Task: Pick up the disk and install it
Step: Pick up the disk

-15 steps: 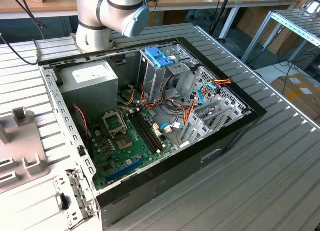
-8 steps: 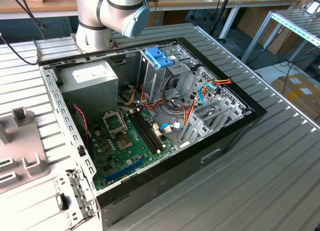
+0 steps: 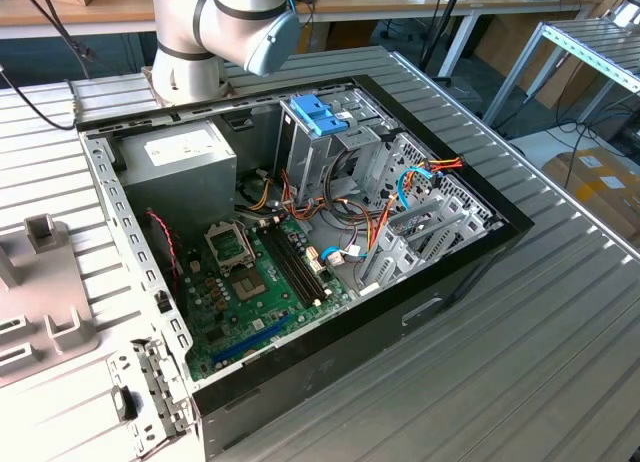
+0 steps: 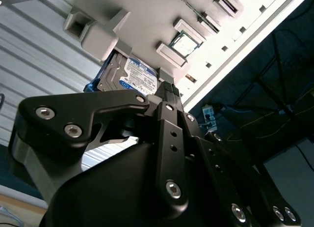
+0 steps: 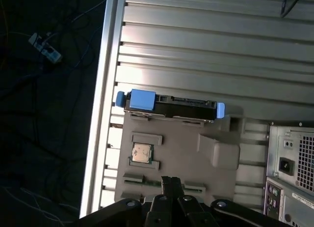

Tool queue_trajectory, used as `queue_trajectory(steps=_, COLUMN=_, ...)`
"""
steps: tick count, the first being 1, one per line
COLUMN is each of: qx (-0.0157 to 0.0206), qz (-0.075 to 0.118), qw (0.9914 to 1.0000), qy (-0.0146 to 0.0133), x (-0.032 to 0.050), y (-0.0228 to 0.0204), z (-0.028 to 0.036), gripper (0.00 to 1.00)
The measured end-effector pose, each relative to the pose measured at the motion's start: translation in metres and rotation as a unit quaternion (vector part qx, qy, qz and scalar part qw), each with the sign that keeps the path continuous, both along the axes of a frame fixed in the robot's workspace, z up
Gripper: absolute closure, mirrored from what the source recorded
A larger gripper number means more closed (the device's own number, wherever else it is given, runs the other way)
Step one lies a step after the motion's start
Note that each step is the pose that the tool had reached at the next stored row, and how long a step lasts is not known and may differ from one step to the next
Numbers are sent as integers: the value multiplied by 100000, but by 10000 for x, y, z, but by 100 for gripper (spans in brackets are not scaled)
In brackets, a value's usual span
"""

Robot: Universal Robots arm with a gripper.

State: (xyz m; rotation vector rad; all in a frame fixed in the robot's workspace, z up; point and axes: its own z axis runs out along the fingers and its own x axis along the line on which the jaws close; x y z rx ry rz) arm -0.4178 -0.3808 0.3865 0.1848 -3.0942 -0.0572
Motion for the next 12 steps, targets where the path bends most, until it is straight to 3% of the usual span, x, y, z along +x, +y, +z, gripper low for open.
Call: queue_trajectory(steps=12, qx=2, qz=3573, qw=99936, qy=-1, x=0, y=0, z=0, gripper=89)
